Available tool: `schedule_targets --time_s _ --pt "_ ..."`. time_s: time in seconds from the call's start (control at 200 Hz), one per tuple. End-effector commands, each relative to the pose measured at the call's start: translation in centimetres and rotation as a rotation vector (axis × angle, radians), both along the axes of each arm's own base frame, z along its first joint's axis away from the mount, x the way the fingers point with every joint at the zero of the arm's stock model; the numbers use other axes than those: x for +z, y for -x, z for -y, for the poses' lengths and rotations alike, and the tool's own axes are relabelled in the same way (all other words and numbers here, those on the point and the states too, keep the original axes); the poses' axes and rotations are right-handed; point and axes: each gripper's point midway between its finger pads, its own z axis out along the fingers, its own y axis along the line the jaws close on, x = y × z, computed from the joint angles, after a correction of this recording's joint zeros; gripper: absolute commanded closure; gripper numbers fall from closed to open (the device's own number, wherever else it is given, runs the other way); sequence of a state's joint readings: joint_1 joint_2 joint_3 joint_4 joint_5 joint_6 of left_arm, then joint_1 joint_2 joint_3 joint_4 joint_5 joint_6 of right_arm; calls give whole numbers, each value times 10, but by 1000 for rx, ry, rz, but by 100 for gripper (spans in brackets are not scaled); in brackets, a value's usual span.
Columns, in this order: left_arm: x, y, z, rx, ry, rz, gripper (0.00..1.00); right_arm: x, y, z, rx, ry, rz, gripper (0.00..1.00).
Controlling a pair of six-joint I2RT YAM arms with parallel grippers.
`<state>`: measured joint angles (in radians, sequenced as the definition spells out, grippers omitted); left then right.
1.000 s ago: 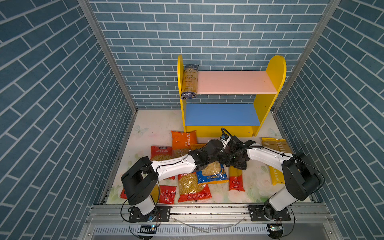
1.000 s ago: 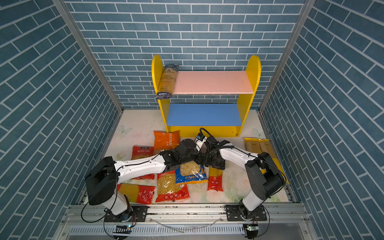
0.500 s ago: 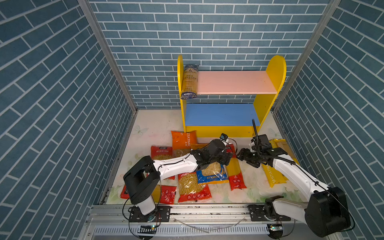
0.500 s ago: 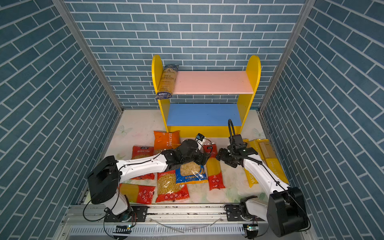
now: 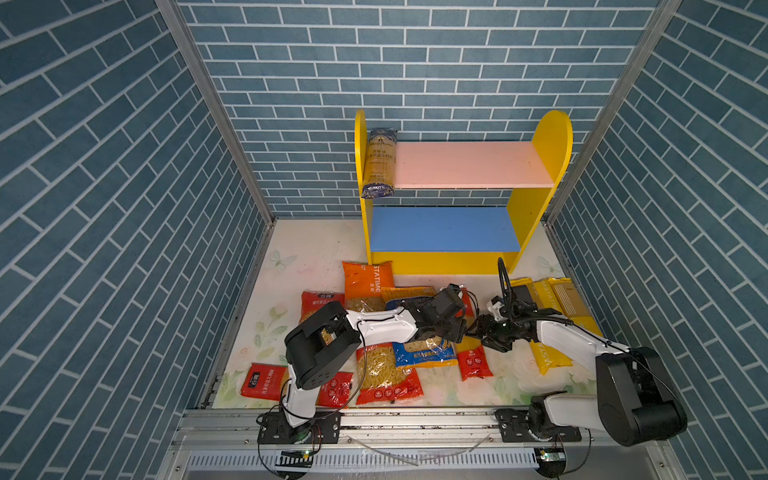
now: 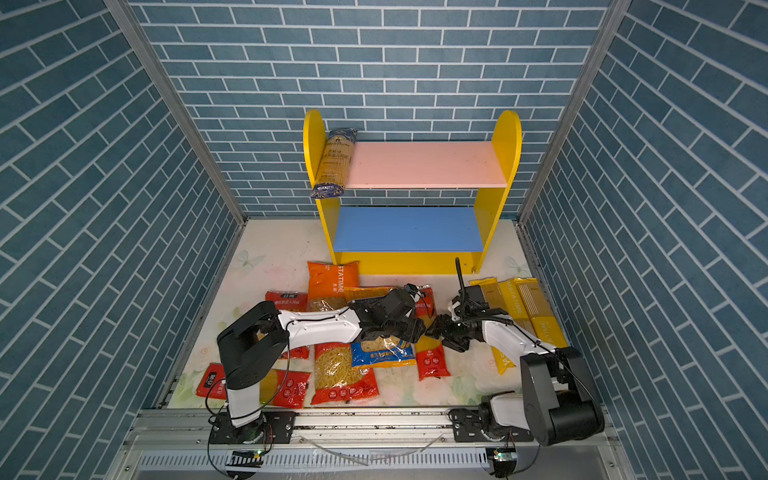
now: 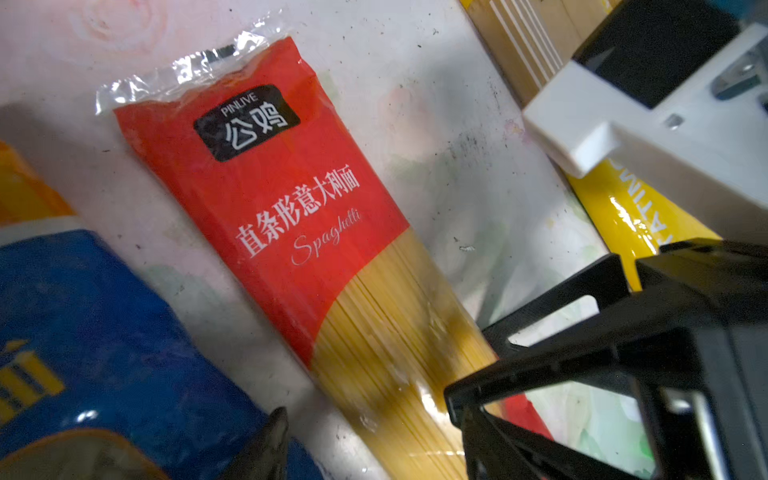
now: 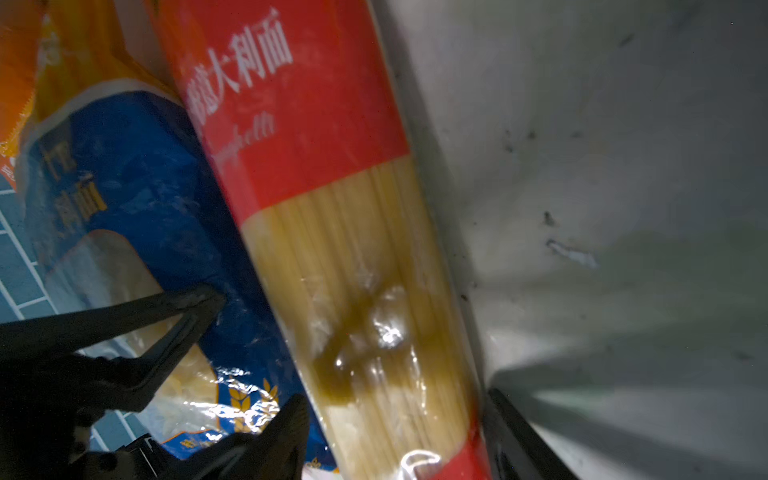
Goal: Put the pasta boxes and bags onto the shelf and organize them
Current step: 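Grasp the red-and-yellow spaghetti pack with the right gripper and stand it upright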
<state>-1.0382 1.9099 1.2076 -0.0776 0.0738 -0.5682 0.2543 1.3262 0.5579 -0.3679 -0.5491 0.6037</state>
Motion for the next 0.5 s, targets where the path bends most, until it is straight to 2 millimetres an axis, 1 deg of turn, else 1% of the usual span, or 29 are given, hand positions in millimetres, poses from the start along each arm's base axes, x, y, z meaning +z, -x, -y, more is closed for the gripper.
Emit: schedule_targets --time_s 0.0,0.055,0.095,0.19,0.25,0.305,0.345,0.39,0.495 --pt "-11 1 -9 24 -31 -55 42 -2 -3 -9 20 -69 33 34" --pt "-16 -2 -14 41 -25 -82 49 -2 -3 -13 23 -98 35 34" --pt "-20 -3 -17 49 -20 -100 53 3 -5 -19 28 -140 52 35" --pt "-19 -6 -23 68 3 -113 57 22 -11 -31 40 -240 111 35" --pt "-18 -7 -25 76 18 -107 59 34 -16 -35 43 -279 148 36" --pt "-18 -8 -27 82 24 -110 60 40 -18 -37 37 -295 165 37" --pt "-19 -8 -27 86 27 -114 62 40 -20 -37 27 -296 167 37" --pt "-20 -8 -26 84 30 -118 63 35 -19 -36 19 -291 153 39" --pt "-20 -8 -24 82 40 -118 66 17 -16 -34 3 -270 111 43"
